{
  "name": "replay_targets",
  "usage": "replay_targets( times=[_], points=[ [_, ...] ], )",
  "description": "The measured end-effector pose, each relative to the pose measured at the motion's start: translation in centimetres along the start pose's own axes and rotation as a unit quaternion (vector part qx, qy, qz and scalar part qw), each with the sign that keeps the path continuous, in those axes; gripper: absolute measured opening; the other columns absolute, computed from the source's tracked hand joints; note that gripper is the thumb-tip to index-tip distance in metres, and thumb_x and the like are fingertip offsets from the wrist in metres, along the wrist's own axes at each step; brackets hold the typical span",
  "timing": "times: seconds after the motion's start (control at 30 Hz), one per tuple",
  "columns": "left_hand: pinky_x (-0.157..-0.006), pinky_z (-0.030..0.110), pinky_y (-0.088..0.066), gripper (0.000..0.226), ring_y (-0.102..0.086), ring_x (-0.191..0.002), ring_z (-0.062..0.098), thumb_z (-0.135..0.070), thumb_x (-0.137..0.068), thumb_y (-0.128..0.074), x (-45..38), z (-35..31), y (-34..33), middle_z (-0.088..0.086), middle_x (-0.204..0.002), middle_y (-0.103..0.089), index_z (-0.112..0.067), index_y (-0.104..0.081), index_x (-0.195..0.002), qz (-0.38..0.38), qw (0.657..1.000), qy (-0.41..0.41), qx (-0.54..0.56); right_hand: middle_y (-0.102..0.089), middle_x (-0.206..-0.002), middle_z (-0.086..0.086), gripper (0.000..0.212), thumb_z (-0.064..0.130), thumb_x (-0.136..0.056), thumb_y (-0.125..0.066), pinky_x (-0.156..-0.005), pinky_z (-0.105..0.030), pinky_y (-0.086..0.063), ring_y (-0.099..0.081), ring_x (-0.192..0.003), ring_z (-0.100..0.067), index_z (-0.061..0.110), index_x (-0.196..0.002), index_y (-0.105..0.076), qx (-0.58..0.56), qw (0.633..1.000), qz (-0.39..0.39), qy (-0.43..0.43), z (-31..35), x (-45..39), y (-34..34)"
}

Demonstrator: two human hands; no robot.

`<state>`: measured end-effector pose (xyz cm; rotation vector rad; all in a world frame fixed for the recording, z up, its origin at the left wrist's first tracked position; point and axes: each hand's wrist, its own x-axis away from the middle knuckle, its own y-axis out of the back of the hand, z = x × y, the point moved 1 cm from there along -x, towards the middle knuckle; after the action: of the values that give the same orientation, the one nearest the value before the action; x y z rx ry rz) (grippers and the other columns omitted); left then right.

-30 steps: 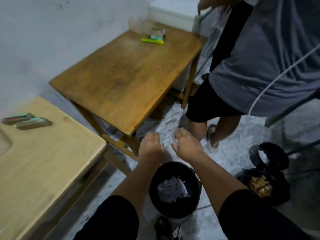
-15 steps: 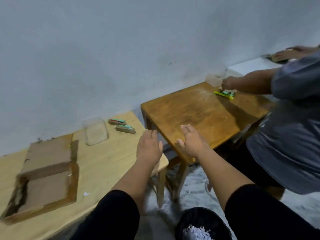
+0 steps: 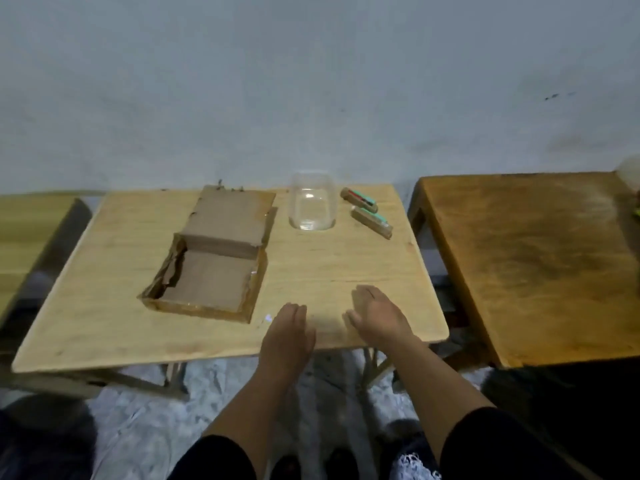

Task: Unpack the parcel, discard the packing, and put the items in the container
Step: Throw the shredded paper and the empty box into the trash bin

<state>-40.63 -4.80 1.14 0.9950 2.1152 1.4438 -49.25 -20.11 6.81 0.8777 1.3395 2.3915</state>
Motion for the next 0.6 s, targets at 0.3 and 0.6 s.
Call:
replay_targets(
  times=[0.3,0.6],
  points=[
    [-0.090,0.038,-0.049,0.043,-0.044,-0.117,0.028,-0.026,-0.085,-0.045,5.8,5.2,-2.8,0.021,-0.122,-0.060,-0.003,-0.053,-0.121,-0.135,0.990,0.043,0.004,-0.029,-0.151,-0.013,0.058,0.027,-0.090,-0.054,-0.116,-0.033,-0.022,-0.024,-0.142,-0.026,0.004,-0.140,-0.034,-0.005,0.990,0.004,0.140,2.5,-4.1,-7.1],
    [-0.104,0.039,-0.038,0.045,-0.035,-0.130,0.025,-0.022,-0.090,-0.050,7.2,7.3,-3.8,0.016,-0.138,-0.049,-0.010,-0.046,-0.134,-0.135,0.990,0.045,0.019,-0.035,-0.150,-0.008,0.056,0.026,-0.089,-0.058,-0.115,-0.027,-0.016,-0.022,-0.143,-0.023,0.009,-0.138,-0.040,-0.028,0.963,0.027,0.266,6.2,-6.9,-9.3]
  ],
)
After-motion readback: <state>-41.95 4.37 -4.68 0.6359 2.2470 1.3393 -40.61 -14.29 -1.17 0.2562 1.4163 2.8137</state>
